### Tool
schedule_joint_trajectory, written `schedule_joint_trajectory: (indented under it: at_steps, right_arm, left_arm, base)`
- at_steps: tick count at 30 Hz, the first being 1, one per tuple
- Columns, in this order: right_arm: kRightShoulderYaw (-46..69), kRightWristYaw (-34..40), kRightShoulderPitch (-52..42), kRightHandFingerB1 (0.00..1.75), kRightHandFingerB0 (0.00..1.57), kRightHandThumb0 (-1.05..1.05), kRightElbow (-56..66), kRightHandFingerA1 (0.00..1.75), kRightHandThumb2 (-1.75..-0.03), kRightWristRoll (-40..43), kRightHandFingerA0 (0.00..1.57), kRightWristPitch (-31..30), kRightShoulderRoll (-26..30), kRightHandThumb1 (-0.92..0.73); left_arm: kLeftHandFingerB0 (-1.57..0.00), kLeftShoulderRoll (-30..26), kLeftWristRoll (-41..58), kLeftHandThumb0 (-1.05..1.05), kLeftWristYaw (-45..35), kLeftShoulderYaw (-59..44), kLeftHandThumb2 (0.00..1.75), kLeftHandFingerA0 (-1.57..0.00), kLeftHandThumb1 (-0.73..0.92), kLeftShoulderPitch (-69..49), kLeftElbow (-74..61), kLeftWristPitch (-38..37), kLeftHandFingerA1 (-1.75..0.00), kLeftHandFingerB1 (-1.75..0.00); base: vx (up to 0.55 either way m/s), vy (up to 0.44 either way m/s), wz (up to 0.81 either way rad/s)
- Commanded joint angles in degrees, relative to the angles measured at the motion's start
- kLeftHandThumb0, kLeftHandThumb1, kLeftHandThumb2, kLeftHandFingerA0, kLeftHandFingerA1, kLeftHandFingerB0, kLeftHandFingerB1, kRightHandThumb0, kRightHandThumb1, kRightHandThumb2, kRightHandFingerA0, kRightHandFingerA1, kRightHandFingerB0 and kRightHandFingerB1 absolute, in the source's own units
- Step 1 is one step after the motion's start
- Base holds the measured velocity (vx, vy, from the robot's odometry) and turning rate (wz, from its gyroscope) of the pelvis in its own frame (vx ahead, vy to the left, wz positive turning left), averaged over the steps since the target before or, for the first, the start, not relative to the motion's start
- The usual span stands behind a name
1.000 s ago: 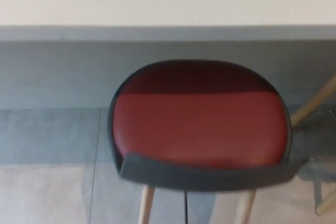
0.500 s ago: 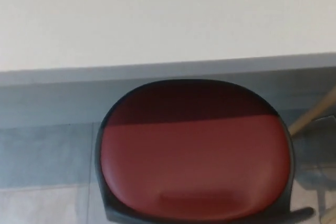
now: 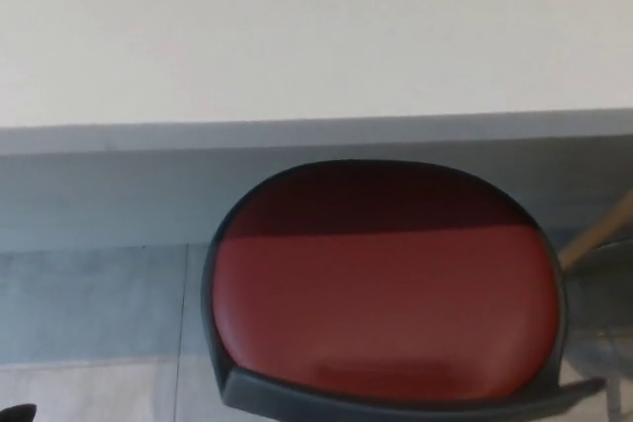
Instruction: The robot walks towards a chair and uses both its hands to grab it and push it away from itself
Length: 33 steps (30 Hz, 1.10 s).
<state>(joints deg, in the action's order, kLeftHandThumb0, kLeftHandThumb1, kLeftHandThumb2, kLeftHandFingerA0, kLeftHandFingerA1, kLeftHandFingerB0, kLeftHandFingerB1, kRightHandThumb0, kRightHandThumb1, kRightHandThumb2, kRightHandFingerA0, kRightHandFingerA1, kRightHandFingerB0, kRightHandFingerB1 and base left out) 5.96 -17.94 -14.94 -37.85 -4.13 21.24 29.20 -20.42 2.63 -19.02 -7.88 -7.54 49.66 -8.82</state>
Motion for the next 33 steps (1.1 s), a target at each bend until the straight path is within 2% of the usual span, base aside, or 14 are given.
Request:
schedule_joint_trajectory:
  at_steps: [1, 6, 7, 8, 9, 10, 13, 14, 17, 18, 24, 26, 30, 33]
  right_arm:
    - [0.2, 0.6, 0.0, 0.12, 0.0, -0.83, 0.5, 0.12, -0.79, -0.4, 0.0, 1.0, 0.9, -0.46]
    - [0.1, 0.8, 0.1, 0.14, 0.0, -0.81, 0.7, 0.14, -0.79, -0.5, 0.0, 1.0, 1.1, -0.45]
    - [0.0, 0.7, 0.3, 0.17, 0.0, -0.81, 0.5, 0.17, -0.81, -0.4, 0.0, 1.1, 1.2, -0.45]
    - [0.0, 0.5, 0.6, 0.14, 0.0, -0.74, 0.3, 0.13, -0.73, -0.3, 0.0, 1.3, 1.2, -0.43]
    - [0.0, 0.4, 0.6, 0.14, 0.0, -0.74, 0.4, 0.13, -0.73, -0.2, 0.0, 1.3, 1.2, -0.43]
    - [0.0, 0.3, 0.6, 0.21, 0.0, -0.78, 0.5, 0.21, -0.83, -0.2, 0.0, 1.4, 1.2, -0.44]
    - [0.0, 0.3, 0.6, 0.21, 0.0, -0.78, 0.6, 0.21, -0.83, -0.1, 0.0, 1.4, 1.2, -0.44]
    - [-0.1, 0.4, 0.6, 0.07, 0.0, -0.89, 0.8, 0.07, -0.8, -0.2, 0.0, 1.5, 1.2, -0.49]
    - [-0.3, 1.0, 0.8, 0.1, 0.0, -0.87, 1.7, 0.1, -0.82, -0.8, 0.0, 1.3, 1.2, -0.49]
    - [-0.2, 0.6, 1.0, 0.05, 0.0, -0.9, 1.6, 0.05, -0.79, -0.4, 0.0, 1.2, 1.2, -0.49]
    - [-0.3, 0.5, 1.6, 0.06, 0.0, -0.91, 1.4, 0.07, -0.81, -0.4, 0.0, 1.2, 1.2, -0.51]
    - [-0.1, 0.4, 1.9, 0.05, 0.0, -0.89, 1.4, 0.08, -0.79, 0.1, 0.0, 1.2, 0.9, -0.49]
    - [-0.1, -0.3, 2.0, 0.04, 0.0, -0.9, 1.7, 0.07, -0.78, 0.5, 0.0, 0.9, 0.9, -0.49]
    - [-0.6, 0.3, 2.1, 0.12, 0.0, -0.88, 2.6, 0.12, -0.83, -0.6, 0.0, 0.2, 1.1, -0.49]
  left_arm:
    - [-0.03, -0.7, -0.9, -0.7, -0.2, 0.9, 0.76, -0.03, 0.1, -1.0, -3.2, 0.2, -0.67, -0.58]
    - [-0.03, -0.6, -0.7, -0.73, -0.5, 1.1, 0.76, -0.05, 0.11, -0.2, -1.8, -0.7, -0.7, -0.65]
    - [-0.01, -0.6, -0.7, -0.82, -0.8, 1.3, 0.77, -0.06, 0.15, 0.0, -1.6, -1.2, -0.73, -0.67]
    - [-0.01, -0.6, -0.9, -0.79, -1.2, 1.7, 0.78, -0.06, 0.14, 0.3, -1.3, -1.9, -0.73, -0.68]
    - [-0.01, -0.6, -1.0, -0.79, -1.2, 1.8, 0.78, -0.06, 0.14, 0.4, -1.3, -2.0, -0.73, -0.68]
    - [0.0, -0.6, -1.3, -0.92, -1.1, 2.1, 0.77, -0.02, 0.15, 0.6, -1.1, -2.2, -0.75, -0.72]
    - [0.0, -0.7, -1.2, -0.92, -1.1, 2.4, 0.77, -0.02, 0.15, 0.8, -0.8, -2.5, -0.75, -0.72]
    - [0.0, -1.0, -1.6, -0.95, -1.3, 2.9, 0.75, 0.0, 0.11, 1.1, -1.0, -2.5, -0.75, -0.73]
    - [0.0, -1.5, -1.9, -0.91, -1.7, 3.5, 0.75, 0.0, 0.1, 1.5, -1.5, -2.5, -0.74, -0.73]
    - [0.0, -1.6, -1.9, -0.98, -1.6, 3.6, 0.74, 0.0, 0.12, 1.7, -1.4, -2.6, -0.75, -0.73]
    - [-0.01, -1.6, -1.5, -0.97, -1.2, 3.9, 0.76, 0.0, 0.15, 2.2, -1.0, -2.3, -0.75, -0.73]
    - [0.0, -1.6, -1.1, -0.83, -1.7, 3.6, 0.75, -0.01, 0.08, 2.3, -0.1, -2.5, -0.72, -0.68]
    - [-0.02, -1.5, -1.0, -0.84, -1.7, 3.5, 0.76, -0.03, 0.1, 2.4, 0.8, -3.1, -0.73, -0.69]
    - [-0.03, -1.9, -0.9, -0.81, -2.0, 3.3, 0.76, -0.06, 0.11, 2.1, 2.0, -3.4, -0.73, -0.69]
  base:
    - [-0.08, -0.151, 0.06]
    - [-0.05, -0.35, -0.08]
    - [0.03, -0.145, -0.07]
    - [0.02, -0.085, -0.04]
    - [0.0, 0.0, 0.0]
    - [0.0, 0.0, 0.0]
    - [0.01, 0.03, -0.01]
    - [0.01, 0.119, -0.03]
    - [0.02, 0.213, -0.07]
    - [0.0, 0.269, -0.07]
    - [-0.01, 0.175, 0.01]
    - [0.01, 0.001, 0.07]
    - [0.0, 0.0, 0.0]
    - [0.0, 0.0, 0.0]
